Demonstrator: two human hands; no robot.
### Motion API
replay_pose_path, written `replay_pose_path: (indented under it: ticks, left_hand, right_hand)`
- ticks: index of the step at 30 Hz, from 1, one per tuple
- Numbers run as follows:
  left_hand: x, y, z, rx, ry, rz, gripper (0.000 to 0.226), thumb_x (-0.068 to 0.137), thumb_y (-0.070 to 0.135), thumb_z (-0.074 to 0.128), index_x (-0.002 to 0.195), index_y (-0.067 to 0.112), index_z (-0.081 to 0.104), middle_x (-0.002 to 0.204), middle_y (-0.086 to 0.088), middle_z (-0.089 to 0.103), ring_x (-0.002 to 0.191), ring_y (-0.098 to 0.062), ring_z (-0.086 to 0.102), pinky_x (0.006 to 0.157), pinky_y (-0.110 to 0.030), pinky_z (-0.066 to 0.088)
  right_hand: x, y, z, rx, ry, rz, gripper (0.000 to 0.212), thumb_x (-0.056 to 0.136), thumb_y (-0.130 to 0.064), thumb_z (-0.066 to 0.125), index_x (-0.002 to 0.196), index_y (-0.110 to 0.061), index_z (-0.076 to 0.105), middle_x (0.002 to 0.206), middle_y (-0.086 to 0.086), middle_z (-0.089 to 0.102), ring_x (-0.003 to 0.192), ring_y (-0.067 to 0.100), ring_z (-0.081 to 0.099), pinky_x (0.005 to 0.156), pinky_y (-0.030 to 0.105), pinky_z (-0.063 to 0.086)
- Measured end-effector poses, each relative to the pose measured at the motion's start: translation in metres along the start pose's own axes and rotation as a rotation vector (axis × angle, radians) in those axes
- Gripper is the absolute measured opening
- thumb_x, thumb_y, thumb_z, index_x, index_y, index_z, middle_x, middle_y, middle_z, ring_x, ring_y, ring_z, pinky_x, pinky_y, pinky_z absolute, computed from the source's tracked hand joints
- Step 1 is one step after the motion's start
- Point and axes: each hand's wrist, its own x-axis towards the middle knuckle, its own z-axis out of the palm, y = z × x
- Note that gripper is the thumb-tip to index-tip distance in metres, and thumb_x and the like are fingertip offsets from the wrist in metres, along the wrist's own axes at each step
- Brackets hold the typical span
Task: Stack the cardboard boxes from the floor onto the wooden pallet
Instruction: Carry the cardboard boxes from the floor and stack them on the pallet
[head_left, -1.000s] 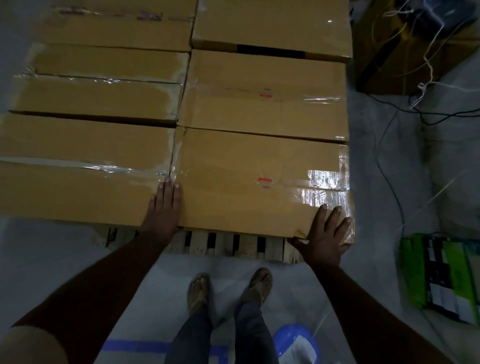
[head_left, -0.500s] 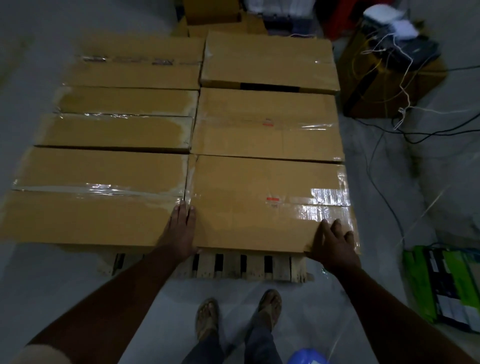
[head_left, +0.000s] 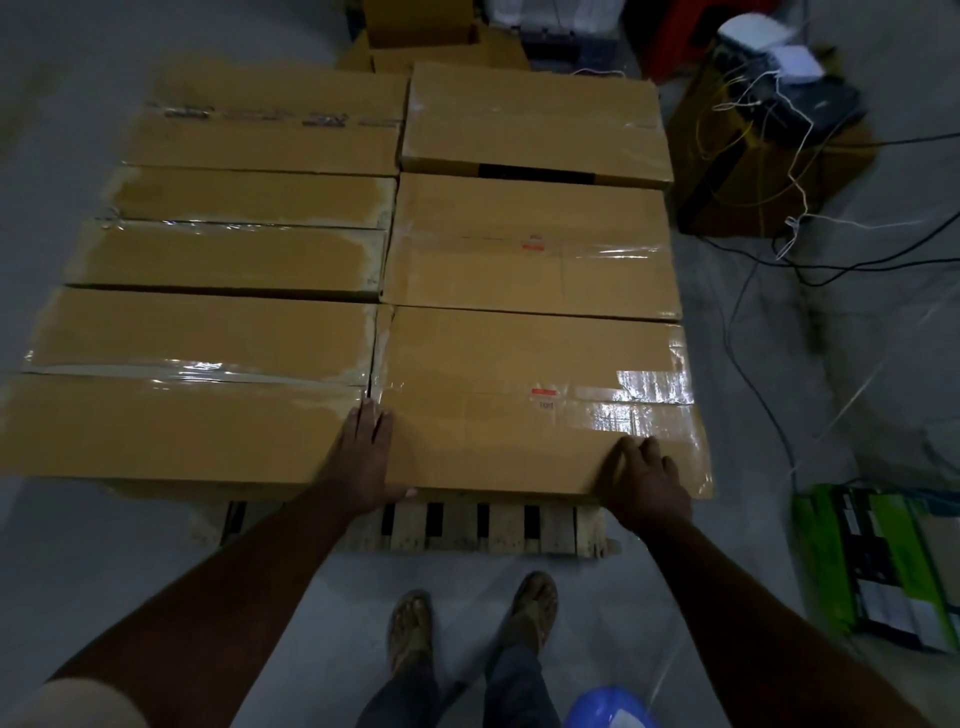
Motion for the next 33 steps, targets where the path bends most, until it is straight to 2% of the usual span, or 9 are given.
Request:
replay_pose_path:
  ticks: [4,6,8,13,17,21,26,30,33]
  left_hand:
    - [-0.018,0.003,-0.02,-0.136,0.007,0.01,0.105,0.088,0.055,0.069,0.16,0.004,0.013,0.169,-0.019,0.001,0.156,-0.035,0.005,0.126,-0.046,0.017]
    - [-0.028,0.005,-0.033,-0.196,0.01,-0.007,0.095,0.094,0.045,0.067,0.161,0.005,0.012,0.169,-0.016,0.004,0.156,-0.032,0.008,0.126,-0.044,0.018]
    - [-0.039,0.006,-0.047,-0.239,0.023,-0.031,0.088,0.097,0.038,0.065,0.161,0.008,0.013,0.17,-0.013,0.009,0.156,-0.029,0.011,0.126,-0.04,0.017]
    - [-0.06,0.006,-0.082,-0.268,0.086,-0.084,0.073,0.099,0.031,0.062,0.159,0.013,0.026,0.167,-0.008,0.022,0.154,-0.023,0.022,0.123,-0.032,0.022]
    - [-0.06,0.001,-0.104,-0.264,0.14,-0.119,0.071,0.098,0.027,0.065,0.159,0.016,0.03,0.166,-0.005,0.026,0.152,-0.022,0.027,0.123,-0.035,0.026]
    - [-0.04,-0.023,-0.118,-0.262,0.168,-0.129,0.069,0.095,0.027,0.067,0.156,0.019,0.036,0.164,-0.005,0.033,0.15,-0.023,0.031,0.122,-0.038,0.029]
    - [0.008,-0.071,-0.135,-0.27,0.144,-0.122,0.071,0.095,0.028,0.068,0.157,0.017,0.035,0.166,-0.005,0.027,0.15,-0.025,0.029,0.121,-0.043,0.031]
    - [0.06,-0.115,-0.139,-0.237,0.111,-0.08,0.084,0.091,0.029,0.074,0.159,0.02,0.026,0.171,-0.003,0.008,0.155,-0.027,0.017,0.12,-0.046,0.033]
    - [0.091,-0.146,-0.139,-0.204,0.096,-0.123,0.106,0.084,0.037,0.08,0.163,0.022,0.011,0.17,-0.005,-0.015,0.156,-0.034,-0.003,0.121,-0.051,0.028]
  right_hand:
    - [-0.011,-0.029,0.011,0.138,0.031,-0.163,0.079,0.09,-0.056,0.048,0.157,-0.02,0.031,0.16,0.014,0.039,0.139,0.039,0.047,0.102,0.054,0.051]
    - [-0.028,-0.061,-0.006,0.228,0.024,-0.23,0.074,0.095,-0.045,0.058,0.159,-0.016,0.034,0.166,0.013,0.033,0.147,0.035,0.04,0.114,0.048,0.043]
    - [-0.041,-0.088,-0.021,0.306,-0.007,-0.316,0.081,0.093,-0.037,0.068,0.161,-0.019,0.03,0.17,0.007,0.025,0.152,0.029,0.03,0.121,0.042,0.033]
    - [-0.047,-0.136,-0.047,0.351,-0.04,-0.484,0.076,0.094,-0.03,0.068,0.161,-0.02,0.032,0.167,0.006,0.032,0.154,0.025,0.028,0.123,0.034,0.024]
    - [-0.042,-0.18,-0.071,0.322,-0.054,-0.573,0.076,0.097,-0.03,0.068,0.162,-0.021,0.029,0.168,0.0,0.03,0.155,0.021,0.026,0.122,0.032,0.024]
    - [-0.024,-0.229,-0.078,0.307,-0.071,-0.598,0.075,0.098,-0.032,0.067,0.162,-0.017,0.03,0.167,0.003,0.032,0.154,0.023,0.028,0.124,0.034,0.025]
    - [0.009,-0.297,-0.076,0.373,-0.144,-0.532,0.067,0.098,-0.027,0.068,0.157,-0.012,0.039,0.161,0.005,0.041,0.148,0.024,0.037,0.116,0.024,0.028]
    - [0.049,-0.352,-0.066,0.553,-0.132,-0.369,0.055,0.095,-0.023,0.07,0.147,-0.011,0.053,0.148,0.009,0.054,0.135,0.028,0.052,0.112,0.047,0.046]
    - [0.089,-0.38,-0.052,0.618,-0.115,-0.326,0.024,0.089,-0.016,0.072,0.112,-0.013,0.073,0.112,0.004,0.071,0.102,0.024,0.07,0.091,0.049,0.059]
